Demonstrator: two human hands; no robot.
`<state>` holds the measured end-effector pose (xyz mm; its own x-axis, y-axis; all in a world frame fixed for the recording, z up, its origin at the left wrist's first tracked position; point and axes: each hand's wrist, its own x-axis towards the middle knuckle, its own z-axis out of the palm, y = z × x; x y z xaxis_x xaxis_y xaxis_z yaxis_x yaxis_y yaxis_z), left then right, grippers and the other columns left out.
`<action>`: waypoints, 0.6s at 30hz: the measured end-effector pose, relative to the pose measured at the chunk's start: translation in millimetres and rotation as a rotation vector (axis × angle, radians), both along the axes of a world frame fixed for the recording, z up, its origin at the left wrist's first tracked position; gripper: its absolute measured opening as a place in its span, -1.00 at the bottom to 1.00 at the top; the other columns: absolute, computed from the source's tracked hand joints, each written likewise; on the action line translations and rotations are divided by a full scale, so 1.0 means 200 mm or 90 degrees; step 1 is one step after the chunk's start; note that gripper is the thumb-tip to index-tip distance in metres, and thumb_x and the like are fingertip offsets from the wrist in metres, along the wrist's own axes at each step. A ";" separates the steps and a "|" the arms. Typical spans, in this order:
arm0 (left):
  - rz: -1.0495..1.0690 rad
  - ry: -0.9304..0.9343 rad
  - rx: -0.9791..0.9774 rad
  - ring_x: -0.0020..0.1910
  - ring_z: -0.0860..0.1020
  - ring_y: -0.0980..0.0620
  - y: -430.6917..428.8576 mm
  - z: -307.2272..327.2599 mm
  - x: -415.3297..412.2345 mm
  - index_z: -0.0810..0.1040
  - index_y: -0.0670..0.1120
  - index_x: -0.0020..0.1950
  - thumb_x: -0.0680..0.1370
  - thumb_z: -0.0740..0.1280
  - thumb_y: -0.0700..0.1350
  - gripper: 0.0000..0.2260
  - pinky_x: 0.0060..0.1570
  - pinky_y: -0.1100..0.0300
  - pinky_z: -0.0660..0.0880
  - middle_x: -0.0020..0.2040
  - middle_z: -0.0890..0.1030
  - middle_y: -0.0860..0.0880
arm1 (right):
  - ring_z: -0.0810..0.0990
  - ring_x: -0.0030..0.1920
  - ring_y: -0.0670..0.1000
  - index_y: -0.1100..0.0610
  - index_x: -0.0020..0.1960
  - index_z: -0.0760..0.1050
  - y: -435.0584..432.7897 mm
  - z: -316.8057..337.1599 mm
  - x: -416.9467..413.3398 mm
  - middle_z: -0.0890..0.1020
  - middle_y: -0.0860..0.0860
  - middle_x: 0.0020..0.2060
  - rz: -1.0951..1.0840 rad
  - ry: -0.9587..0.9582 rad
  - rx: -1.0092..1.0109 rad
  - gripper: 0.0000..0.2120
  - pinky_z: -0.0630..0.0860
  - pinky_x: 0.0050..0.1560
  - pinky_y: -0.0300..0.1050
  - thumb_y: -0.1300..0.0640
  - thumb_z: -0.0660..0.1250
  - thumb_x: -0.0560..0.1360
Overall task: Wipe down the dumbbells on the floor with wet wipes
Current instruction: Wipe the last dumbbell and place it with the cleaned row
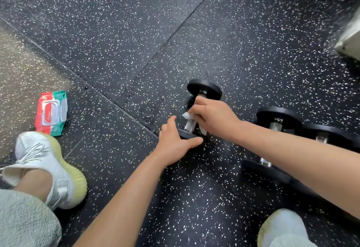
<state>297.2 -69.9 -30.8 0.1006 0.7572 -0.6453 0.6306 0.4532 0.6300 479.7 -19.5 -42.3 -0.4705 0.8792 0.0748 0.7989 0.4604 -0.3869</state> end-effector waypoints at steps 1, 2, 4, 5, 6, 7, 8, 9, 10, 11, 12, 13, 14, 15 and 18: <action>0.000 -0.002 -0.004 0.62 0.14 -0.07 0.01 0.00 0.00 -0.05 0.10 0.69 0.42 0.58 0.23 0.06 0.55 -0.11 0.21 0.63 0.13 -0.04 | 0.60 -0.23 0.13 0.07 -0.03 0.66 0.03 0.00 0.01 0.58 -0.04 -0.11 -0.042 -0.002 0.011 -0.87 0.51 -0.35 0.00 0.11 0.33 0.57; 0.003 -0.007 -0.011 0.62 0.15 -0.07 0.01 0.00 -0.01 -0.06 0.10 0.70 0.42 0.59 0.24 0.08 0.56 -0.11 0.21 0.64 0.13 -0.04 | 0.59 -0.25 0.13 0.07 -0.04 0.65 0.06 0.01 0.01 0.57 -0.04 -0.12 -0.087 0.000 0.020 -0.87 0.50 -0.34 0.00 0.11 0.32 0.57; 0.016 -0.028 -0.032 0.63 0.16 -0.07 0.02 0.01 -0.02 -0.11 0.08 0.70 0.39 0.60 0.25 0.14 0.57 -0.09 0.21 0.67 0.10 -0.05 | 0.57 -0.30 0.14 0.07 -0.10 0.63 0.06 0.01 -0.01 0.56 -0.05 -0.14 -0.142 0.002 0.029 -0.87 0.45 -0.38 -0.03 0.13 0.32 0.56; 0.020 -0.037 -0.039 0.63 0.16 -0.07 0.02 0.01 -0.02 -0.14 0.07 0.71 0.38 0.61 0.25 0.17 0.56 -0.07 0.21 0.68 0.08 -0.05 | 0.57 -0.30 0.13 0.07 -0.11 0.63 0.04 0.00 -0.03 0.55 -0.04 -0.15 -0.144 -0.003 0.027 -0.87 0.43 -0.39 -0.05 0.14 0.32 0.56; 0.023 -0.039 -0.044 0.64 0.16 -0.07 0.02 0.01 -0.02 -0.16 0.06 0.71 0.37 0.62 0.25 0.20 0.56 -0.07 0.21 0.69 0.07 -0.06 | 0.57 -0.30 0.12 0.08 -0.11 0.63 0.00 0.00 -0.05 0.55 -0.04 -0.15 -0.125 -0.002 0.016 -0.88 0.43 -0.39 -0.06 0.15 0.33 0.55; 0.022 -0.036 -0.044 0.64 0.15 -0.08 0.02 0.01 -0.02 -0.17 0.05 0.71 0.36 0.63 0.24 0.21 0.55 -0.06 0.21 0.70 0.05 -0.07 | 0.58 -0.29 0.12 0.08 -0.10 0.64 -0.04 0.00 -0.06 0.56 -0.04 -0.15 -0.095 0.004 0.005 -0.90 0.44 -0.39 -0.05 0.16 0.34 0.53; 0.020 -0.032 -0.044 0.64 0.16 -0.08 0.02 0.01 -0.01 -0.17 0.05 0.71 0.36 0.63 0.23 0.21 0.55 -0.05 0.21 0.70 0.05 -0.09 | 0.58 -0.29 0.12 0.08 -0.08 0.64 -0.08 -0.01 -0.06 0.55 -0.04 -0.15 -0.057 0.012 -0.004 -0.90 0.45 -0.40 -0.04 0.17 0.35 0.52; 0.018 -0.029 -0.042 0.64 0.16 -0.09 0.01 0.00 -0.01 -0.16 0.05 0.71 0.37 0.63 0.22 0.20 0.54 -0.05 0.22 0.70 0.05 -0.09 | 0.58 -0.28 0.12 0.07 -0.06 0.65 -0.10 -0.02 -0.05 0.55 -0.04 -0.16 -0.021 0.017 -0.016 -0.89 0.45 -0.39 -0.03 0.16 0.34 0.51; 0.016 -0.026 -0.041 0.64 0.17 -0.10 0.01 0.00 -0.01 -0.16 0.05 0.71 0.37 0.63 0.22 0.20 0.54 -0.06 0.23 0.70 0.05 -0.10 | 0.58 -0.27 0.12 0.06 -0.04 0.65 -0.10 -0.02 -0.03 0.56 -0.05 -0.15 0.002 0.021 -0.027 -0.86 0.47 -0.38 -0.02 0.14 0.31 0.51; 0.015 -0.025 -0.042 0.64 0.17 -0.10 0.01 0.00 -0.01 -0.16 0.06 0.71 0.37 0.62 0.23 0.19 0.54 -0.07 0.23 0.70 0.04 -0.10 | 0.58 -0.26 0.12 0.05 -0.02 0.66 -0.07 -0.01 -0.02 0.56 -0.05 -0.15 0.008 0.028 -0.031 -0.82 0.48 -0.37 0.00 0.09 0.27 0.53; 0.015 -0.029 -0.045 0.64 0.17 -0.09 0.01 0.01 -0.01 -0.16 0.07 0.71 0.37 0.62 0.24 0.19 0.54 -0.08 0.22 0.70 0.04 -0.09 | 0.59 -0.25 0.12 0.03 -0.02 0.66 -0.04 -0.01 0.00 0.57 -0.07 -0.14 -0.004 0.036 -0.027 -0.78 0.50 -0.35 0.01 0.06 0.23 0.56; 0.017 -0.035 -0.047 0.64 0.17 -0.09 0.02 0.01 -0.02 -0.16 0.07 0.70 0.37 0.62 0.25 0.19 0.55 -0.07 0.22 0.70 0.05 -0.08 | 0.60 -0.24 0.11 0.02 -0.03 0.66 0.00 0.00 0.01 0.58 -0.08 -0.13 -0.031 0.039 -0.018 -0.78 0.51 -0.33 0.02 0.04 0.24 0.57; 0.018 -0.042 -0.048 0.63 0.17 -0.08 0.02 0.01 -0.02 -0.15 0.07 0.70 0.37 0.62 0.25 0.19 0.55 -0.07 0.21 0.69 0.05 -0.06 | 0.61 -0.24 0.11 0.01 -0.04 0.67 0.03 0.01 0.02 0.59 -0.08 -0.13 -0.072 0.040 -0.006 -0.80 0.52 -0.31 0.00 0.04 0.27 0.58; 0.018 -0.047 -0.048 0.63 0.17 -0.08 0.02 0.01 -0.02 -0.15 0.07 0.70 0.37 0.62 0.25 0.19 0.54 -0.06 0.21 0.69 0.06 -0.05 | 0.62 -0.24 0.11 0.01 -0.05 0.67 0.06 0.01 0.02 0.59 -0.08 -0.13 -0.118 0.040 0.004 -0.83 0.49 -0.32 -0.03 0.05 0.30 0.58; 0.021 -0.053 -0.043 0.62 0.18 -0.06 0.02 0.01 -0.01 -0.15 0.09 0.70 0.40 0.61 0.23 0.15 0.51 -0.04 0.22 0.67 0.07 -0.03 | 0.59 -0.29 0.12 0.04 -0.09 0.64 0.03 0.01 -0.02 0.56 -0.07 -0.15 -0.187 0.026 0.018 -0.86 0.35 -0.37 -0.10 0.08 0.32 0.58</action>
<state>294.3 -66.8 -29.0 0.1321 0.7157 -0.6858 0.5609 0.5165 0.6470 475.3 -13.6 -40.8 -0.1930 0.9745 0.1144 0.8836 0.2233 -0.4115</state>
